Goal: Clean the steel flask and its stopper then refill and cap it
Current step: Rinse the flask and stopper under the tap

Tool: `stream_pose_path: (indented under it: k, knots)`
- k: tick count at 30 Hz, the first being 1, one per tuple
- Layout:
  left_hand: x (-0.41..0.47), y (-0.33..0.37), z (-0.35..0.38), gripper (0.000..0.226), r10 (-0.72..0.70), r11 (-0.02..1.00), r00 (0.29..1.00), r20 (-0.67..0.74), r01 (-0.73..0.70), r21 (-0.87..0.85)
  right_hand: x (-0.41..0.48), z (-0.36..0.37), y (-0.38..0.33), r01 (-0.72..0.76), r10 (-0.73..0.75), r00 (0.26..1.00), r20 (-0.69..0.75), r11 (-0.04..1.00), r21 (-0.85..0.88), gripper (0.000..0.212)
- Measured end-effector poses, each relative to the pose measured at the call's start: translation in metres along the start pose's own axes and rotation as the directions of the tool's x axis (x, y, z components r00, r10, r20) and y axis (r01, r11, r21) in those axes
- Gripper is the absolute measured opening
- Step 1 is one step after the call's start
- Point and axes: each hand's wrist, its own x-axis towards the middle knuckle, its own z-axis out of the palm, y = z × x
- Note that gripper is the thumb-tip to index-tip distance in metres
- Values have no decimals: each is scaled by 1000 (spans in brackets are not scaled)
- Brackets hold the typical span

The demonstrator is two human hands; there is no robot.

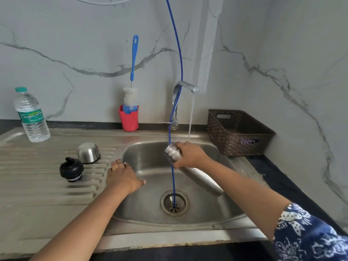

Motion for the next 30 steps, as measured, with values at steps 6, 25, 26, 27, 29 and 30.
stream_pose_path:
  k: [6, 25, 26, 27, 29, 30]
  knots:
    - [-1, -3, 1, 109, 12, 1000, 1000, 13, -12, 3, -10, 16, -26, 171, -96, 977, 188, 881, -440, 82]
    - [-1, -4, 2, 109, 15, 1000, 999, 41, -15, -9, 1, 24, -56, 356, -305, 917, 256, 342, -870, 42]
    - [-1, -4, 2, 109, 13, 1000, 999, 44, -12, -7, 1, 26, -55, 381, -346, 896, 278, 280, -881, 41]
    - [-1, -4, 2, 109, 10, 1000, 999, 45, -10, -5, 0, 28, -55, 396, -378, 878, 294, 227, -890, 41]
    - [-1, -4, 2, 110, 8, 1000, 999, 46, -8, -3, 0, 34, -55, 391, -415, 867, 277, 219, -894, 37]
    - [0, -3, 2, 110, 9, 1000, 999, 45, -9, -2, 0, 35, -55, 365, -418, 880, 224, 294, -883, 38]
